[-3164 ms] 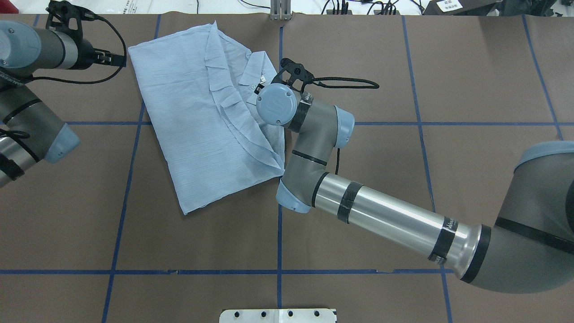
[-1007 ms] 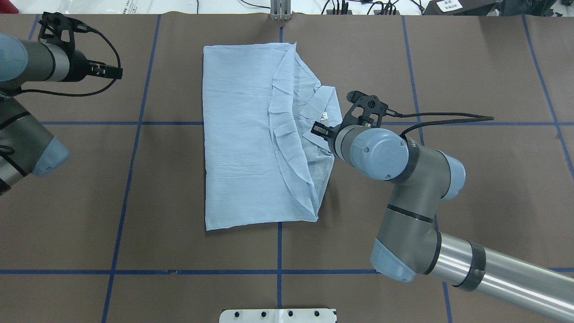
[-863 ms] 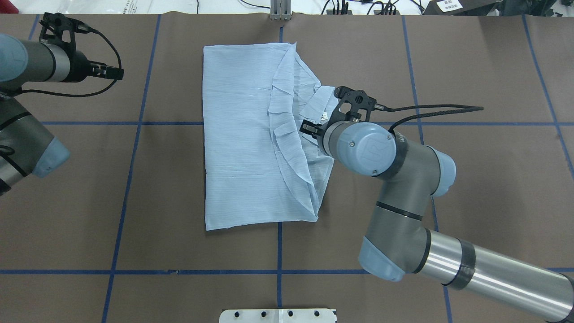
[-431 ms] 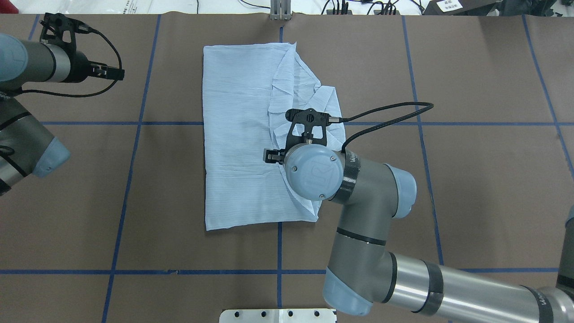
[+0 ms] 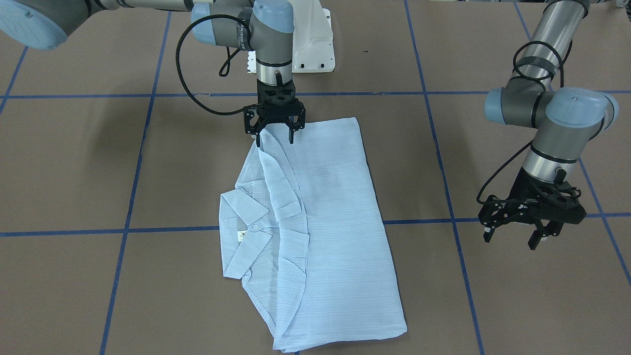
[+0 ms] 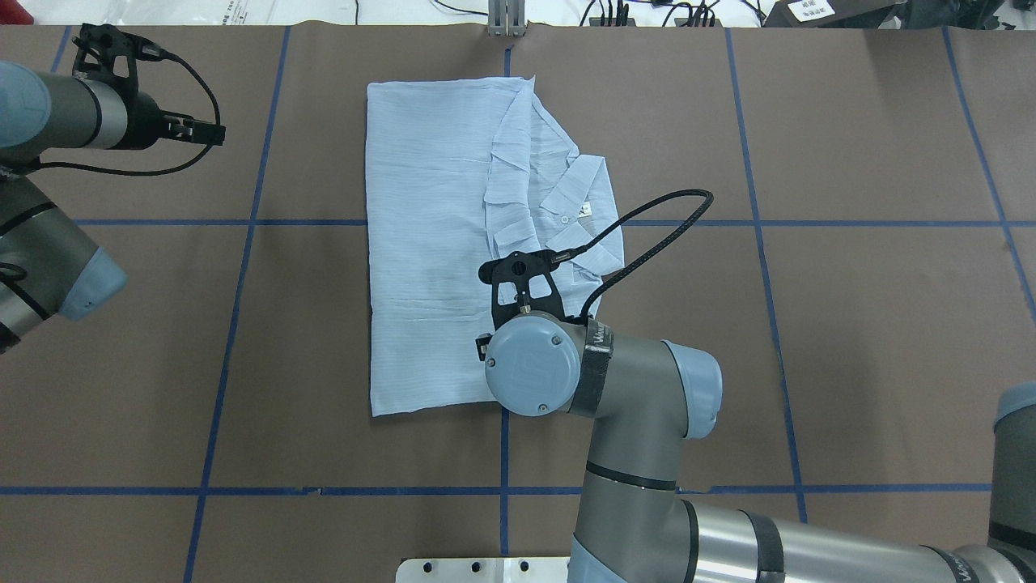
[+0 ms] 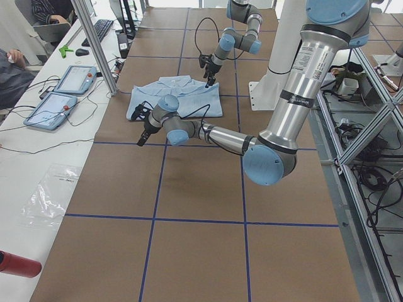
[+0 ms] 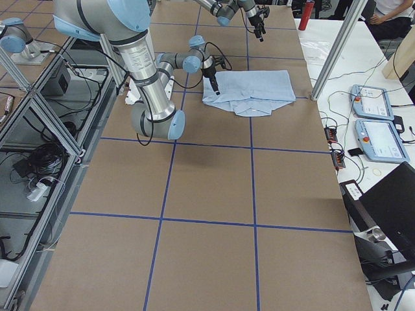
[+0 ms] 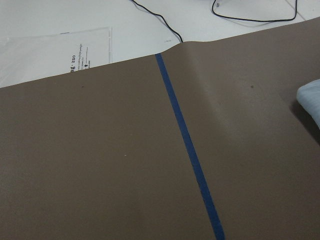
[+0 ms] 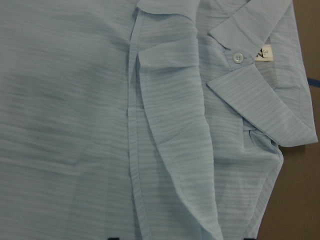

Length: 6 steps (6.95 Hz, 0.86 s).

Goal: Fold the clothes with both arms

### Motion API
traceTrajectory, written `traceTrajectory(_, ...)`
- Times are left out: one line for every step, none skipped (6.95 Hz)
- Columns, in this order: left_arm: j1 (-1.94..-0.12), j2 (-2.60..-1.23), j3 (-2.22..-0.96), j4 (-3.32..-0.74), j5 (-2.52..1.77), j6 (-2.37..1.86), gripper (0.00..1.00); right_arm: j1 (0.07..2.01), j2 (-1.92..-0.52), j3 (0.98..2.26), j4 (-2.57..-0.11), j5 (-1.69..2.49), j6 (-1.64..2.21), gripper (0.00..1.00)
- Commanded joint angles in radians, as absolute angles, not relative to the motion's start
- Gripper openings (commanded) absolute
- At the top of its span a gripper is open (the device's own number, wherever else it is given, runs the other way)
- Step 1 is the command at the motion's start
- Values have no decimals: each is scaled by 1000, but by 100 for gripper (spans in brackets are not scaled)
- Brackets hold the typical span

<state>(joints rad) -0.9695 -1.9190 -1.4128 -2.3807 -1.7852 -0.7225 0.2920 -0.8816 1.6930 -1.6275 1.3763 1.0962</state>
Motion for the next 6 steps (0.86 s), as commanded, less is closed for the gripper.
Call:
traceTrajectory(-969,-1919,-1413,-2381,-1784,-723,100,261,-893,1678,-1635,1350,921,49)
traceTrajectory(-969,-1919,-1413,-2381,-1784,-723,100,256,-891,1678,-1634,1351,893,49)
traceTrajectory(-969,-1919,-1413,-2381,-1784,-723,100,255,-890,1674,-1634,1351,891,46)
traceTrajectory(-969,-1919,-1413,-2381,-1784,-723,100,255,-888,1674,-1634,1350,891,19)
traceTrajectory(-969,-1919,-1413,-2381,-1784,-723,100,255,-890,1674,-1634,1348,893,0)
traceTrajectory(-969,-1919,-1413,-2381,-1784,-723,100,255,-885,1672,-1634,1348,902,0)
